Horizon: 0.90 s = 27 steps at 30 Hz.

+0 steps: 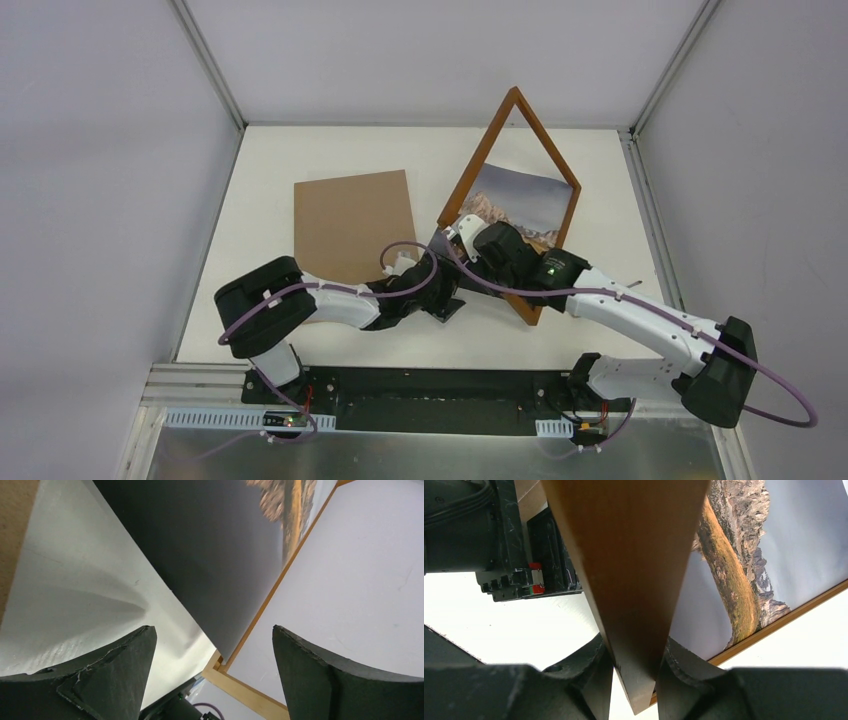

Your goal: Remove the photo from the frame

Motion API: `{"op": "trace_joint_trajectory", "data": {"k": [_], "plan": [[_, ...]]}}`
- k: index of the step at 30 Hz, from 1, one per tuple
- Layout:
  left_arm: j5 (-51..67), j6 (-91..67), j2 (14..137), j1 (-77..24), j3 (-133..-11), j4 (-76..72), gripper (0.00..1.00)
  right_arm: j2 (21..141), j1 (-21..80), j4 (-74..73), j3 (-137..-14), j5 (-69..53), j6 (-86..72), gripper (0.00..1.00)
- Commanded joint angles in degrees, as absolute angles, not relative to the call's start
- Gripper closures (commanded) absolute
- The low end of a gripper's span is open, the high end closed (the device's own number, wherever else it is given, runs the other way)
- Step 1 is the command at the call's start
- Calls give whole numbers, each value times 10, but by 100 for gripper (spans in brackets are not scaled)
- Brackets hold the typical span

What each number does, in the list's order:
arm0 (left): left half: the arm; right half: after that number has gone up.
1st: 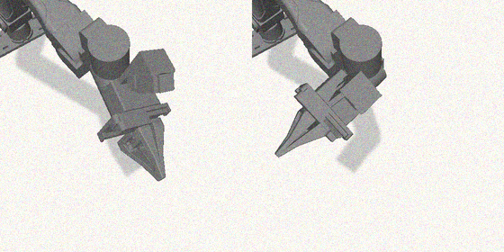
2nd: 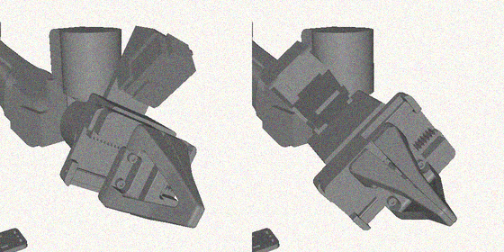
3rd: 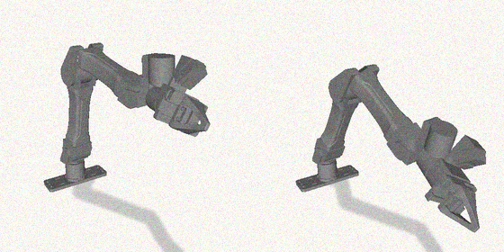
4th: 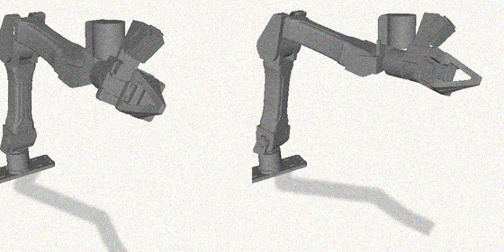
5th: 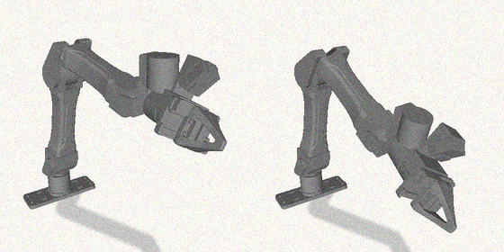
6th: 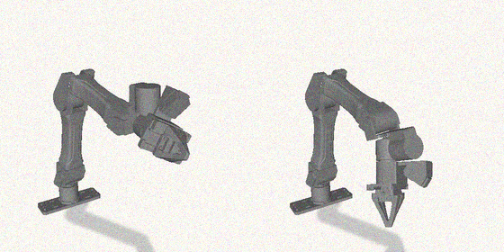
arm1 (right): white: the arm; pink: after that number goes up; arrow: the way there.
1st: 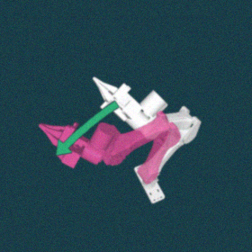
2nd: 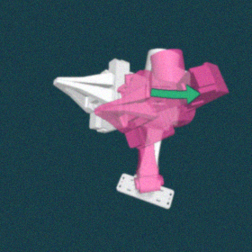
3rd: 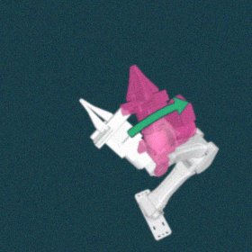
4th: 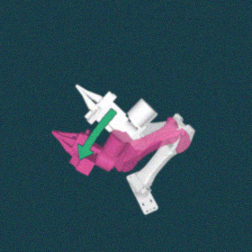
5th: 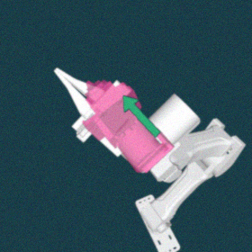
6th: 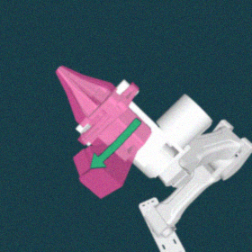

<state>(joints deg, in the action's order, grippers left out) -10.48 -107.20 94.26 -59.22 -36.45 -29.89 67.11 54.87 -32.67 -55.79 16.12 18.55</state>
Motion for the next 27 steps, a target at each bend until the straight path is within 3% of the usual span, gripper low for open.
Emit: {"op": "trace_joint_trajectory", "data": {"k": [1,6,9,16,22,27], "plan": [[-181,-1105,966,-603,-371,-356,13,641,546,-307,-554,164,176,100],[-233,-1111,1023,-616,-355,-452,26,630,545,-314,-546,165,177,100],[-258,-1083,1017,-617,-360,-436,42,623,545,-311,-537,166,183,100],[-282,-1080,1050,-617,-362,-514,70,617,545,-309,-524,161,183,100],[-266,-1052,1044,-608,-388,-494,88,616,544,-305,-519,162,184,100],[-262,-1026,1006,-602,-400,-432,96,611,542,-300,-507,180,180,100]]}}
